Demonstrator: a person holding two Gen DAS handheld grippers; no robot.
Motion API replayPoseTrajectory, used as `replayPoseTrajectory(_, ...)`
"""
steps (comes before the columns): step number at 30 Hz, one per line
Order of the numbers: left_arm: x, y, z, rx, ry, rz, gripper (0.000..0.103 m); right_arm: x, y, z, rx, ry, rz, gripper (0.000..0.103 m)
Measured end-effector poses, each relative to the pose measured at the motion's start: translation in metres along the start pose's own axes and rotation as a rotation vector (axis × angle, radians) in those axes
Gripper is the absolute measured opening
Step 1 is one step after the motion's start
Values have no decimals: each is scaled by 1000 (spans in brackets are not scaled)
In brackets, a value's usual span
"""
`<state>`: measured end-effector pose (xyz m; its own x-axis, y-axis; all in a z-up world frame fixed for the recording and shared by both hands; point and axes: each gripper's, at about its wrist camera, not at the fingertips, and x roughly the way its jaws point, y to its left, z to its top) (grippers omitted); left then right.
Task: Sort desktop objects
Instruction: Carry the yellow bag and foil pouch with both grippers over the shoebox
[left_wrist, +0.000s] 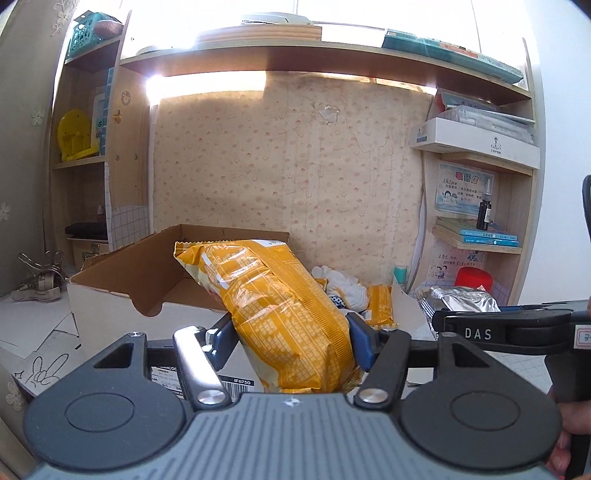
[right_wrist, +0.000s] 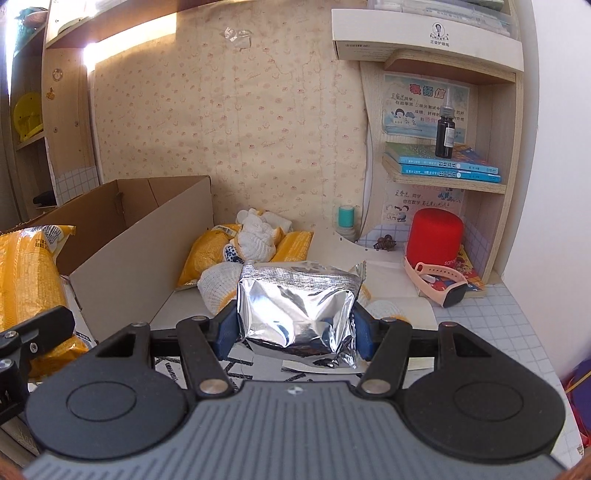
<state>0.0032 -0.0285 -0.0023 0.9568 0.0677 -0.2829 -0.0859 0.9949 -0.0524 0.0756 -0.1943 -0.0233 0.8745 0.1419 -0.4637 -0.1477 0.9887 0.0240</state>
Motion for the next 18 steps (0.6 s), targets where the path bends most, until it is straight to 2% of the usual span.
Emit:
replayPoseTrajectory(9,6,33,20,-43,1,37,64,-7,16,19,-24,-34,43,60)
replayPoseTrajectory(18,18,65,28,-57,15,77,64,10,51,50,-76,-48,93,60)
